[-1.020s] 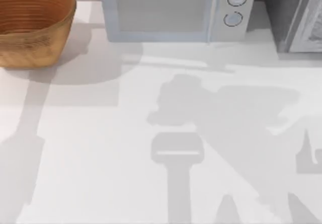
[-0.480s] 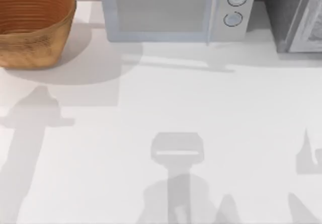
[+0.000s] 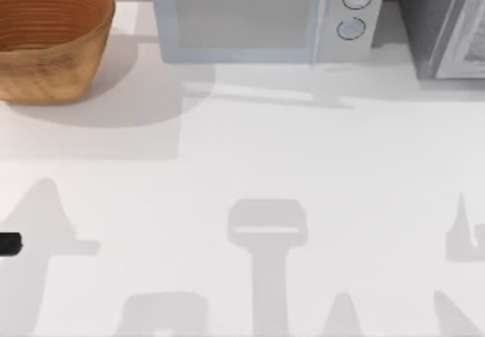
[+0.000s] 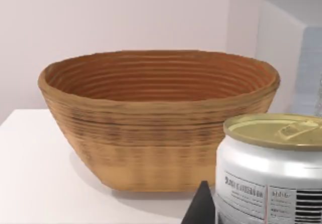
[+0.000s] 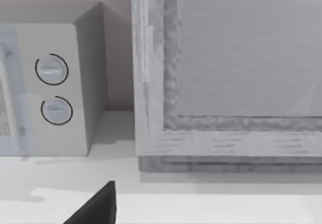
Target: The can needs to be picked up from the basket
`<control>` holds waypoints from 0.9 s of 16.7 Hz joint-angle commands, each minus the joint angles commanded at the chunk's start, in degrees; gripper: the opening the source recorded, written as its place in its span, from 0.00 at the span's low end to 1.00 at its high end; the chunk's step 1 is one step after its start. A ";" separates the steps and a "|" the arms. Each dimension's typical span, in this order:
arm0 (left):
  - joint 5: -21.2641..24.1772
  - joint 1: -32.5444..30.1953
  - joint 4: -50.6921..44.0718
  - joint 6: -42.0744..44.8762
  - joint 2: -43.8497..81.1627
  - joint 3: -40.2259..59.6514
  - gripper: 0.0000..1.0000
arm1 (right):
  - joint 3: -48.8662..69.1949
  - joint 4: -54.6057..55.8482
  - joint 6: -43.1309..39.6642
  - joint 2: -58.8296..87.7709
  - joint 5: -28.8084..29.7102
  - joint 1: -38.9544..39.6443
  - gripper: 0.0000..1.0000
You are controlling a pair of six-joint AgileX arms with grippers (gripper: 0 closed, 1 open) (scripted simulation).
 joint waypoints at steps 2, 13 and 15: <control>0.04 0.37 1.61 -0.19 -3.15 -3.65 0.00 | 0.00 0.00 0.00 0.00 0.00 0.00 1.00; 1.30 0.12 5.31 0.28 0.09 -2.31 0.00 | 0.00 0.00 0.00 0.00 0.00 0.00 1.00; 3.05 -0.29 8.95 0.75 5.48 0.30 0.00 | 0.00 0.00 0.00 0.00 0.00 0.00 1.00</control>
